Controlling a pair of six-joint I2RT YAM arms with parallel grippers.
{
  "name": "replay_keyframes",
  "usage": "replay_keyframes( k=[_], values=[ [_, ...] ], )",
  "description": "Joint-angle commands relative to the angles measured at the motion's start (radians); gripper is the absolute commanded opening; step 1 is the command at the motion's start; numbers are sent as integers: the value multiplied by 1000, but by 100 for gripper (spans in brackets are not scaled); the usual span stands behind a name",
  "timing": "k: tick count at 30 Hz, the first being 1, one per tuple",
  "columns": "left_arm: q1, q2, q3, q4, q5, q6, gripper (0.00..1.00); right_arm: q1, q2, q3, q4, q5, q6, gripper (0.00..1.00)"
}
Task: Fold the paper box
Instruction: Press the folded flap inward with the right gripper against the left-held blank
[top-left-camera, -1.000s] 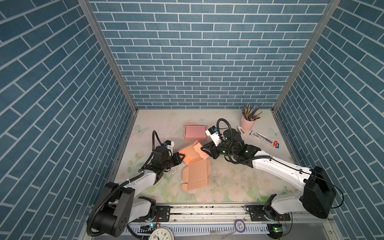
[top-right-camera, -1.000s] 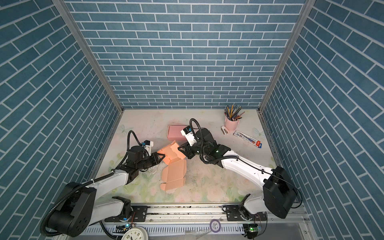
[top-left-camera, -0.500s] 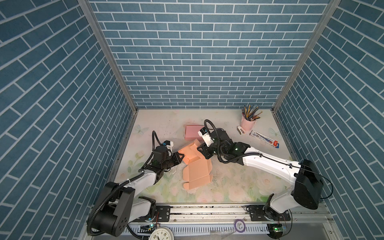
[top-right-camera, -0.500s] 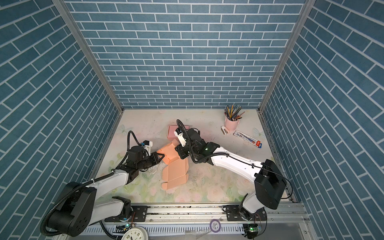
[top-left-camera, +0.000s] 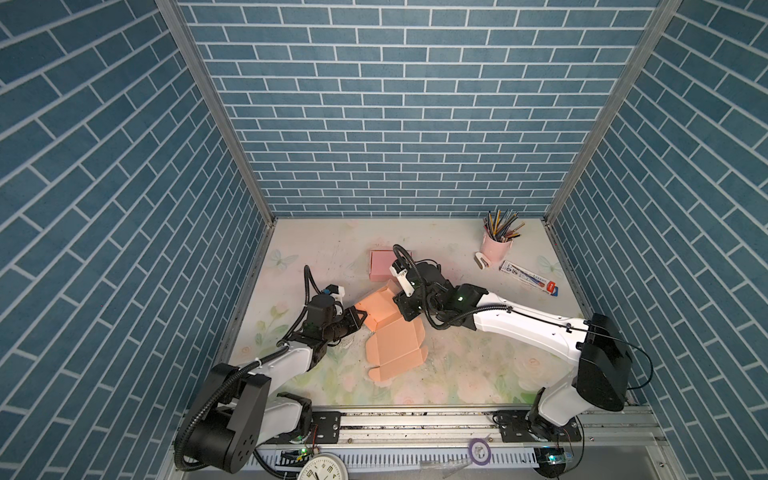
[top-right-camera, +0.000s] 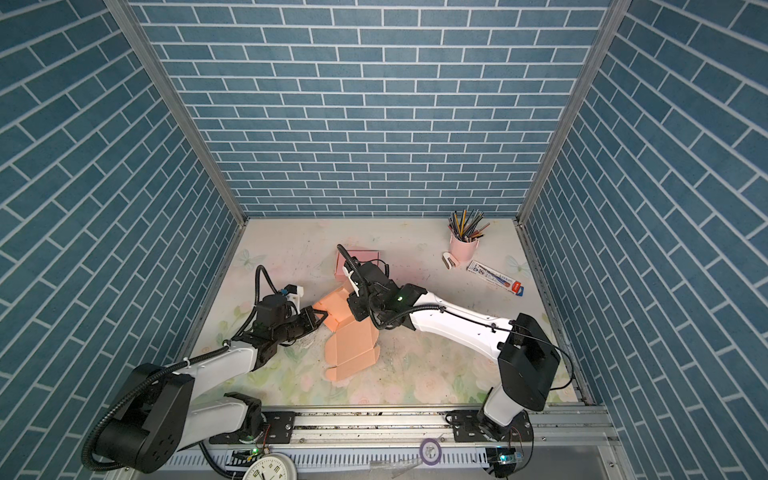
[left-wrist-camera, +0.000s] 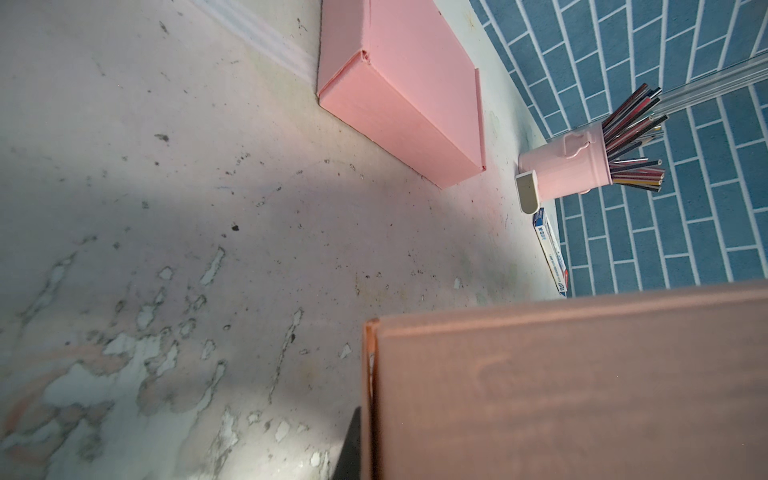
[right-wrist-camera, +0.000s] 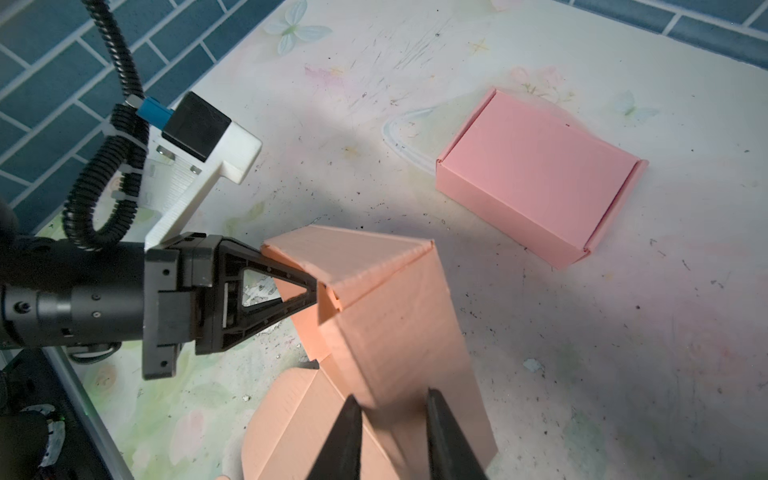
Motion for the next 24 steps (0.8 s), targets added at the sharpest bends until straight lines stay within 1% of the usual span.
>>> replay_keyframes(
  k=[1,9,16,24],
  values=[
    [-8,-17,-3,39,5,-12,8,5,5,18,-48,52,-30,28],
    [-9,-13,-3,38,-1,-19,8,12,8,26,-55,86,-30,28],
    [-12,-7,-5,48,-5,-36,8,44,49,84,-93,165,-36,29],
    [-14,0,-3,47,-11,-44,8,65,88,127,-126,227,-41,29]
  ],
)
